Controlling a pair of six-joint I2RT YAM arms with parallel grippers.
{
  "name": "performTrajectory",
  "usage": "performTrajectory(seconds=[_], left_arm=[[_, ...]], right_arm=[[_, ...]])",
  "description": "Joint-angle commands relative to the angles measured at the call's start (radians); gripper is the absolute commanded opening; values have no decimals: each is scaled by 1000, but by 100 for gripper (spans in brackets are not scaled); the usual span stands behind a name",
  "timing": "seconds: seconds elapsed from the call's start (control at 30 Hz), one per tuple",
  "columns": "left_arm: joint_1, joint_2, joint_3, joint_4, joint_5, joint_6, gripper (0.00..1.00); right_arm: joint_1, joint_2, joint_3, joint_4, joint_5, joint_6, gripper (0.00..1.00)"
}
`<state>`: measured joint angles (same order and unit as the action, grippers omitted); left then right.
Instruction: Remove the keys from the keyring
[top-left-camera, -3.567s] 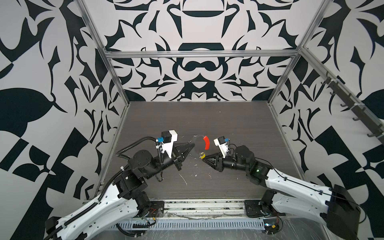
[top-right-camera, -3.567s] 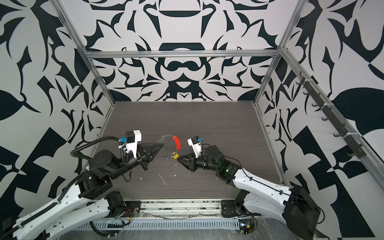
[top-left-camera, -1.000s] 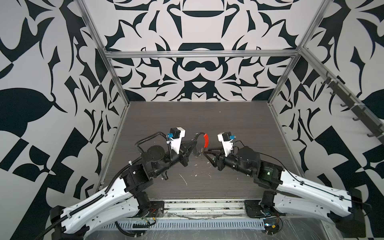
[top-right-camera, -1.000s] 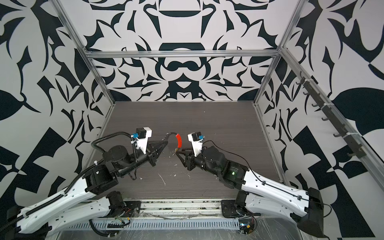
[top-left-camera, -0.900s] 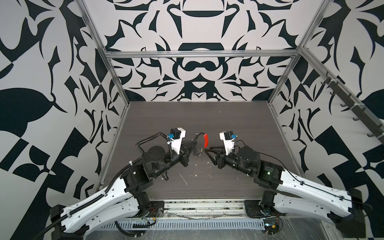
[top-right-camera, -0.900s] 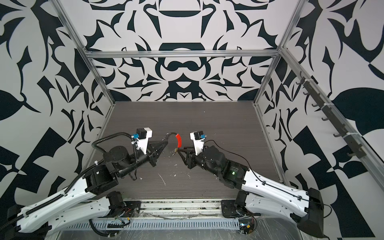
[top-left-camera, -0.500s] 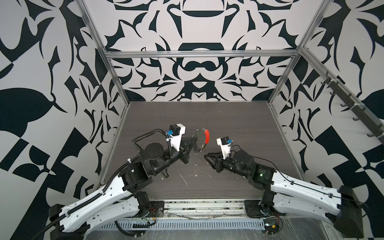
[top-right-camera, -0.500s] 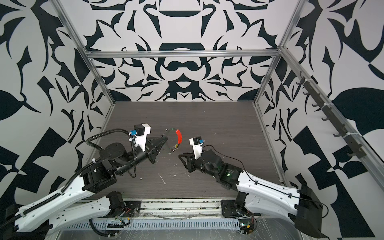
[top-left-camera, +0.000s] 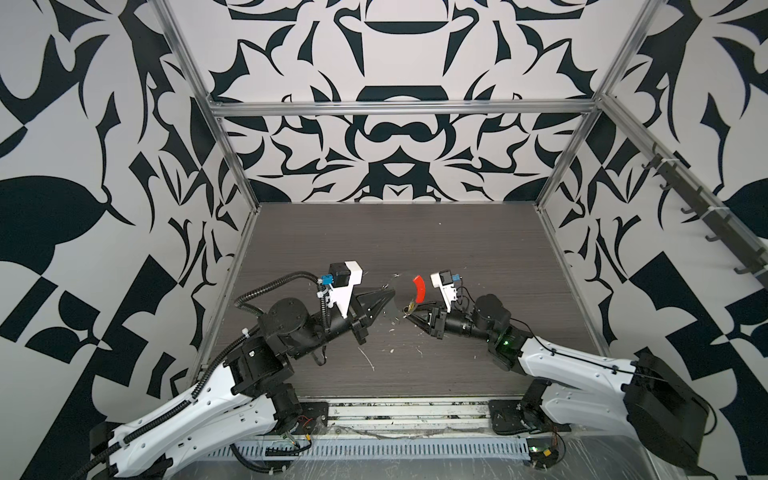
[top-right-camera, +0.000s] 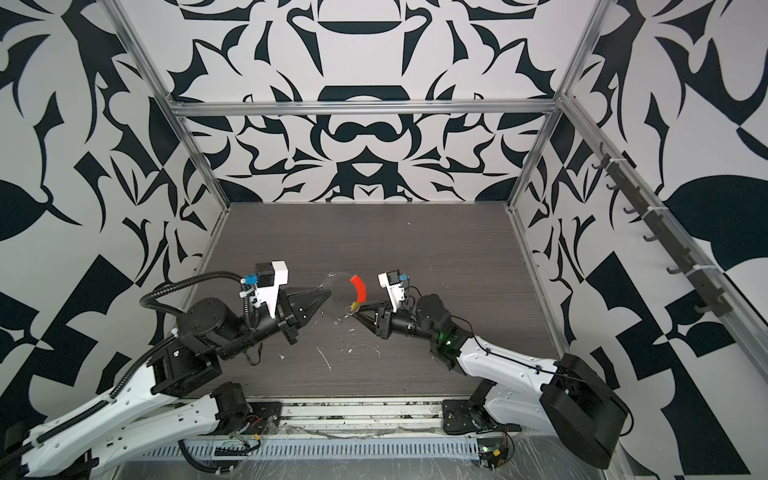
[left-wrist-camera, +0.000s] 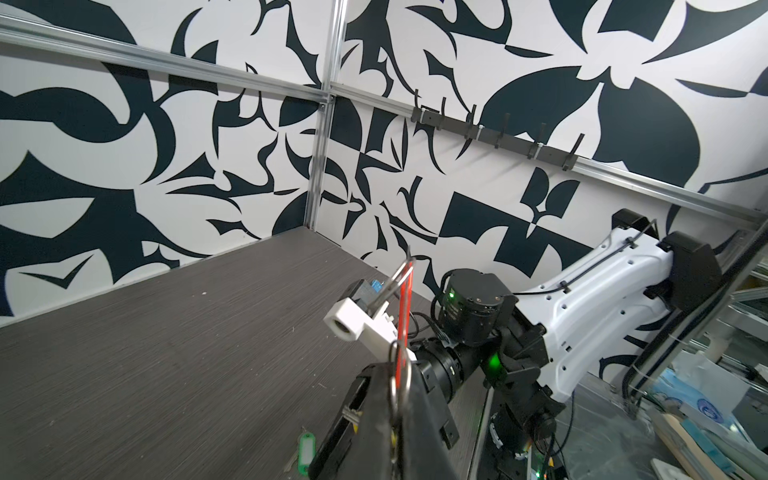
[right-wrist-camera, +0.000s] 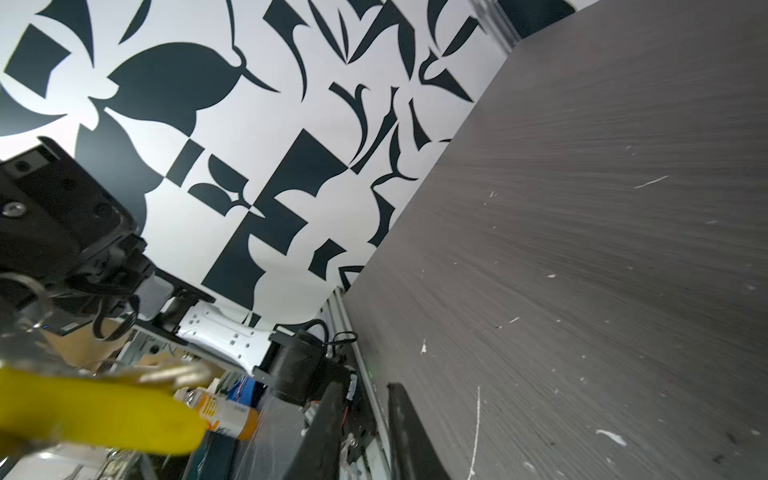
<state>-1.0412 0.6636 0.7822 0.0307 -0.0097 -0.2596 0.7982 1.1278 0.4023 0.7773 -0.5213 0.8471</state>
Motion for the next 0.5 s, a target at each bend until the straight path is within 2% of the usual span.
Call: performTrajectory(seconds=[0.0,0.2,0.47], left_arm=[[-2,-1,-19,55,33,11,0],[-3,-7,-35,67,-4,10,0],[-3,-19,-16,60,-31,40,0]], right_arm=[[-1,6,66,101,-56,19,22],[35,14,109,85,-68,18,19],[71,-89,69,-123,96,-70,18]])
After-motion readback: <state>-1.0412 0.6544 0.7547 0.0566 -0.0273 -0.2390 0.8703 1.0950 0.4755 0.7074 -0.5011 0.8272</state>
